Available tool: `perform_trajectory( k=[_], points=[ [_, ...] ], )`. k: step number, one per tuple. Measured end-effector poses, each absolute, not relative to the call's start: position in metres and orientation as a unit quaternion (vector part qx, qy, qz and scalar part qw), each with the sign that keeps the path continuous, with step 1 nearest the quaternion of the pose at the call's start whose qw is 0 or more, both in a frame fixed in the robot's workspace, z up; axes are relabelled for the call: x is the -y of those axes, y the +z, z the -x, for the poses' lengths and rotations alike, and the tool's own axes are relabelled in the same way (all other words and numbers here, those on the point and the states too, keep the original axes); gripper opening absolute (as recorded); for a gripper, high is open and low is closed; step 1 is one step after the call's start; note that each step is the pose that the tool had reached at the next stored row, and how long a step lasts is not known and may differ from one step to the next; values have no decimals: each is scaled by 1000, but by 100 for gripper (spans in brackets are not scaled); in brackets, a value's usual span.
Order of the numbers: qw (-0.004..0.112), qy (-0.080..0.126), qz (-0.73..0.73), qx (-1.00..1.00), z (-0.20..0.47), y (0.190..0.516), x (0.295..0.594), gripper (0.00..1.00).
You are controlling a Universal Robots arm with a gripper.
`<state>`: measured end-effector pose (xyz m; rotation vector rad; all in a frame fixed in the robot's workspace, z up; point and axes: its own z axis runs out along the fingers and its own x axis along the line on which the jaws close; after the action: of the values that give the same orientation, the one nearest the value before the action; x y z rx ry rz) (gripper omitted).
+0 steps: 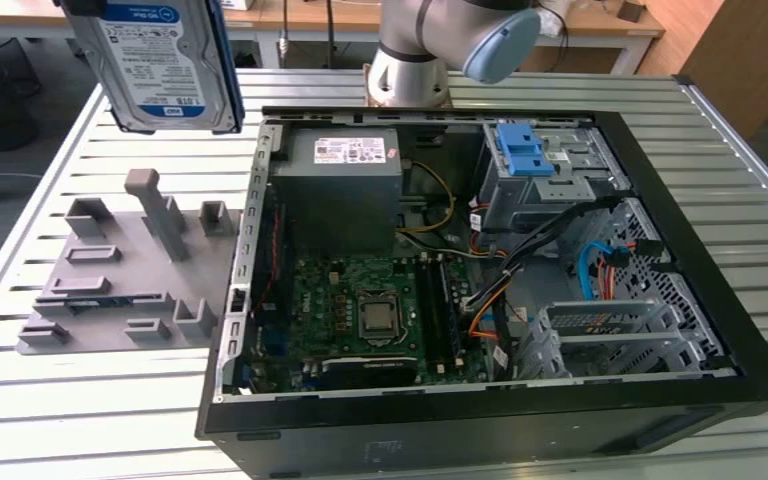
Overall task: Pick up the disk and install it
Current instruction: 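Pick up the disk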
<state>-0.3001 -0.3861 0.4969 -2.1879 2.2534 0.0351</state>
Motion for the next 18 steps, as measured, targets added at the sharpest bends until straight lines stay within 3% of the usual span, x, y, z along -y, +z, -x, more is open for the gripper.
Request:
perform_trajectory(
  k=[18],
  points=[
    [1, 11, 697, -717, 286, 495, 401, 36]
  ],
)
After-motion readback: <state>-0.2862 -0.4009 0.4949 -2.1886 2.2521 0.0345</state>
